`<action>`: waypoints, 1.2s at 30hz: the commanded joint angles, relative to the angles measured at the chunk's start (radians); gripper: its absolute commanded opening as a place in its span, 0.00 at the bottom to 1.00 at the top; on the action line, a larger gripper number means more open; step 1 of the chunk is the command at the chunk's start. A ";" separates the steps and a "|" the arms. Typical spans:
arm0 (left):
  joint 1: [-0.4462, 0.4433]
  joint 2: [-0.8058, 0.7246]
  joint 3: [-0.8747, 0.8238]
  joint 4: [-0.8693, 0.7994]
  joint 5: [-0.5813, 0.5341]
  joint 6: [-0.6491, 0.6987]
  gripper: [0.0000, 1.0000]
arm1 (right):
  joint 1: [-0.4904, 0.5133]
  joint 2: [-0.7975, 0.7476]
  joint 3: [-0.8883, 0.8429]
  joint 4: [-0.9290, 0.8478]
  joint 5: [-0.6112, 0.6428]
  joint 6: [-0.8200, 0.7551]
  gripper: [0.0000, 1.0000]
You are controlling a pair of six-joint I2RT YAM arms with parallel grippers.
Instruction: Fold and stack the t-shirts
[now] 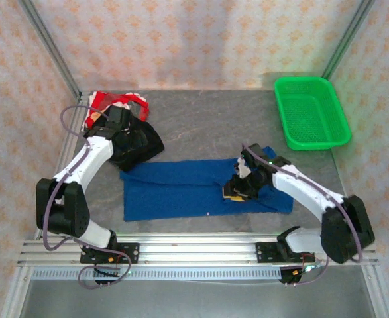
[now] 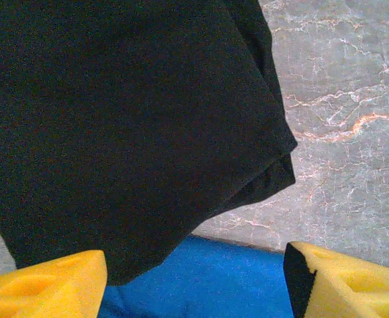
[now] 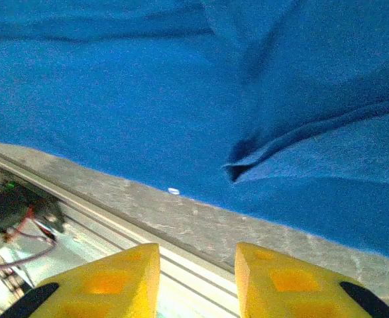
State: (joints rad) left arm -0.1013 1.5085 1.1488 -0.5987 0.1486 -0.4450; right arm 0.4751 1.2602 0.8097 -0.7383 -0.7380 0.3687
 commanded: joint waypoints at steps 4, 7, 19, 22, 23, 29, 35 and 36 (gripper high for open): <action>-0.079 0.026 0.039 -0.010 -0.022 0.017 0.72 | -0.091 -0.071 0.104 -0.056 0.300 0.115 0.43; -0.142 0.047 0.052 0.000 -0.034 0.025 0.72 | -0.209 0.010 0.105 -0.052 0.374 0.175 0.39; -0.239 0.123 0.036 0.039 0.011 -0.048 0.71 | -0.273 0.110 -0.020 -0.105 0.518 0.192 0.31; -0.254 0.135 0.022 0.053 0.013 -0.060 0.71 | -0.273 0.061 -0.059 -0.162 0.526 0.214 0.28; -0.259 0.140 0.019 0.051 0.011 -0.060 0.71 | -0.273 0.037 -0.067 -0.191 0.543 0.224 0.28; -0.265 0.159 0.014 0.041 0.005 -0.060 0.70 | -0.276 -0.041 -0.074 -0.304 0.616 0.294 0.19; -0.271 0.156 0.005 0.071 0.035 -0.054 0.70 | -0.292 -0.132 -0.073 -0.055 0.517 0.354 0.33; -0.276 0.161 0.008 0.075 0.045 -0.051 0.70 | -0.294 -0.098 -0.050 -0.009 0.479 0.362 0.35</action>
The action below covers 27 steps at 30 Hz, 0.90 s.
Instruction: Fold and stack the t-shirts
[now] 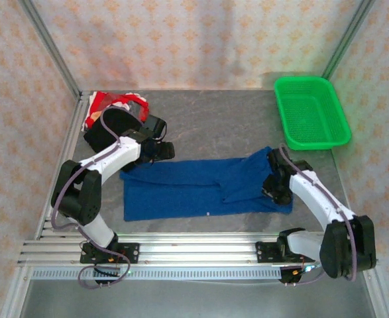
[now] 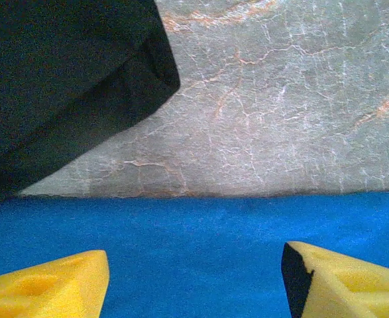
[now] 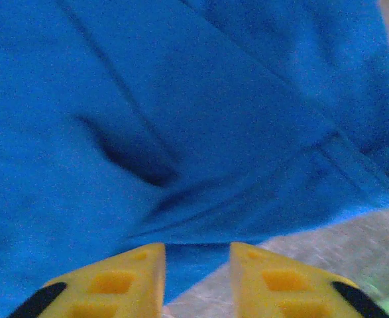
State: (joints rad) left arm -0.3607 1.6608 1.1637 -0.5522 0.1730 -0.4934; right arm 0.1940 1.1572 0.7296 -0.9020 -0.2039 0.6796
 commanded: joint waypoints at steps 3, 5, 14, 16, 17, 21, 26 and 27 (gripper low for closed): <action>-0.043 0.024 0.007 0.037 0.030 0.001 0.70 | -0.009 0.184 0.141 0.193 -0.136 0.022 0.38; -0.056 0.037 0.008 0.047 0.035 -0.009 0.70 | -0.007 0.277 0.197 0.195 -0.129 -0.007 0.38; -0.060 0.094 -0.043 0.110 0.060 -0.082 0.70 | -0.010 0.437 0.183 0.150 -0.125 -0.023 0.33; -0.060 0.108 -0.051 0.122 0.063 -0.094 0.70 | -0.010 0.409 0.138 0.136 -0.121 -0.024 0.31; -0.061 0.117 -0.053 0.125 0.067 -0.097 0.70 | -0.009 0.390 0.117 0.130 -0.121 -0.019 0.30; -0.060 0.147 -0.060 0.130 0.064 -0.111 0.70 | -0.001 0.282 0.029 0.087 -0.115 0.010 0.29; -0.060 0.184 -0.066 0.131 0.060 -0.117 0.70 | 0.009 0.165 -0.017 -0.044 -0.055 0.024 0.24; -0.061 0.190 -0.067 0.129 0.055 -0.117 0.70 | 0.010 0.131 -0.026 -0.053 -0.052 0.026 0.23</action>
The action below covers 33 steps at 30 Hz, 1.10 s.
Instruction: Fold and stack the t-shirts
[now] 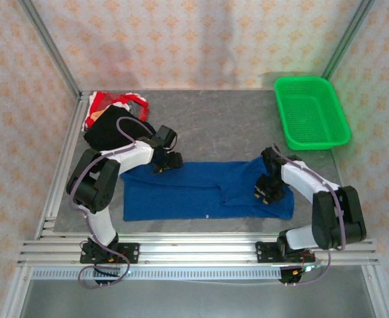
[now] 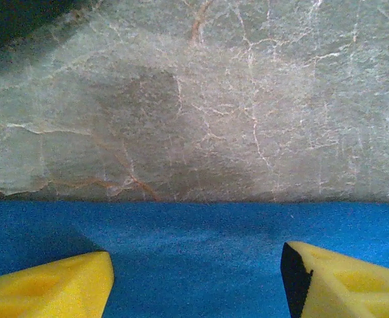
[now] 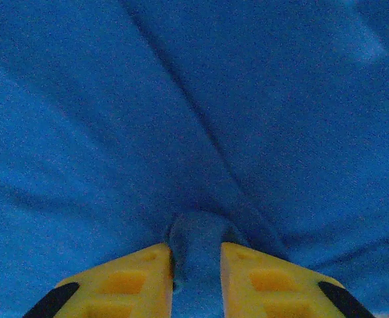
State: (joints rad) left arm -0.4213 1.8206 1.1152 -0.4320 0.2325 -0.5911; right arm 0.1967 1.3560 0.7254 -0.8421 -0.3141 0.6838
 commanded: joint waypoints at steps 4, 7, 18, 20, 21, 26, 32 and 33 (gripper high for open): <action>0.000 0.064 -0.017 0.006 -0.009 -0.023 0.69 | 0.008 -0.113 -0.049 -0.155 0.033 0.014 0.22; 0.000 0.072 -0.023 0.015 -0.004 -0.027 0.69 | 0.030 -0.106 -0.051 -0.181 0.001 -0.008 0.20; -0.008 0.018 -0.012 0.022 0.009 0.013 0.69 | 0.048 -0.198 0.144 -0.097 0.034 0.040 0.25; -0.010 0.022 -0.003 0.025 0.016 0.010 0.69 | 0.055 -0.039 0.177 -0.018 -0.061 0.027 0.25; -0.012 0.023 0.005 0.021 0.019 0.011 0.69 | 0.077 0.024 0.200 0.017 -0.080 0.027 0.25; -0.017 0.025 0.012 0.034 0.041 0.006 0.69 | 0.137 0.201 0.237 0.157 -0.120 0.027 0.22; -0.016 0.040 -0.009 0.048 0.037 -0.013 0.69 | 0.180 0.182 0.127 0.187 -0.123 0.027 0.20; -0.016 0.041 -0.011 0.049 0.035 -0.015 0.69 | 0.187 0.166 0.105 0.184 -0.125 0.028 0.19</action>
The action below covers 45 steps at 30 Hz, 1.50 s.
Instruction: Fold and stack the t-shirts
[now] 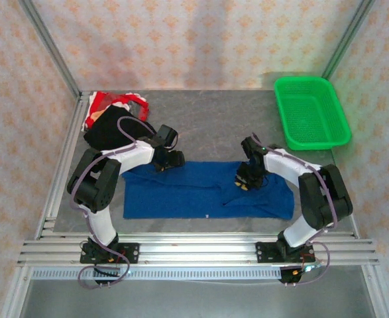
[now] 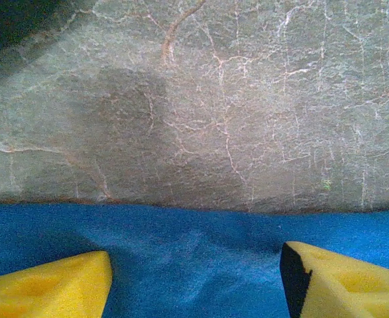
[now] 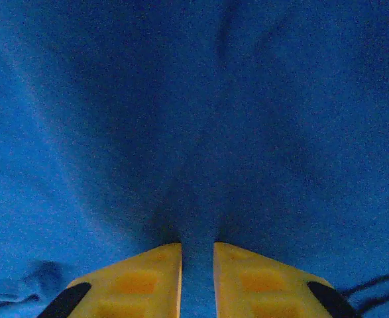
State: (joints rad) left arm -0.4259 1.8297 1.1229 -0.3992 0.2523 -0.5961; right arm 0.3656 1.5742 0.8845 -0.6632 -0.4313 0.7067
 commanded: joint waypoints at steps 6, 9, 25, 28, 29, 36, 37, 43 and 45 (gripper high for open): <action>-0.007 0.058 -0.013 0.002 0.004 -0.014 0.69 | 0.049 -0.164 -0.183 -0.056 -0.010 0.019 0.17; -0.002 0.065 -0.010 -0.011 -0.003 -0.018 0.69 | 0.049 -0.242 -0.210 -0.123 0.004 0.019 0.16; 0.015 0.066 0.008 -0.022 0.009 0.003 0.69 | 0.144 -0.427 -0.190 -0.310 0.055 0.061 0.12; 0.013 0.039 0.022 -0.038 0.013 0.017 0.69 | 0.122 -0.499 -0.114 -0.304 0.156 0.119 0.18; 0.013 0.028 0.035 -0.049 0.015 0.020 0.69 | 0.097 -0.489 -0.090 -0.326 0.179 0.119 0.18; 0.012 -0.051 0.116 -0.106 0.037 0.030 0.70 | -0.061 -0.308 -0.058 -0.266 0.297 0.055 0.23; 0.013 -0.057 0.114 -0.112 0.037 0.031 0.71 | -0.083 -0.268 -0.065 -0.222 0.294 0.051 0.23; 0.050 -0.044 0.009 -0.097 0.038 -0.001 0.70 | -0.101 0.000 -0.009 -0.057 0.293 0.025 0.22; 0.075 -0.033 -0.031 -0.080 0.031 -0.018 0.70 | -0.100 0.064 0.036 -0.025 0.285 0.019 0.21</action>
State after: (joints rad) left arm -0.3851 1.7908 1.1511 -0.4564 0.2893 -0.5911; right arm 0.2672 1.5806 0.8627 -0.7776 -0.1825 0.7509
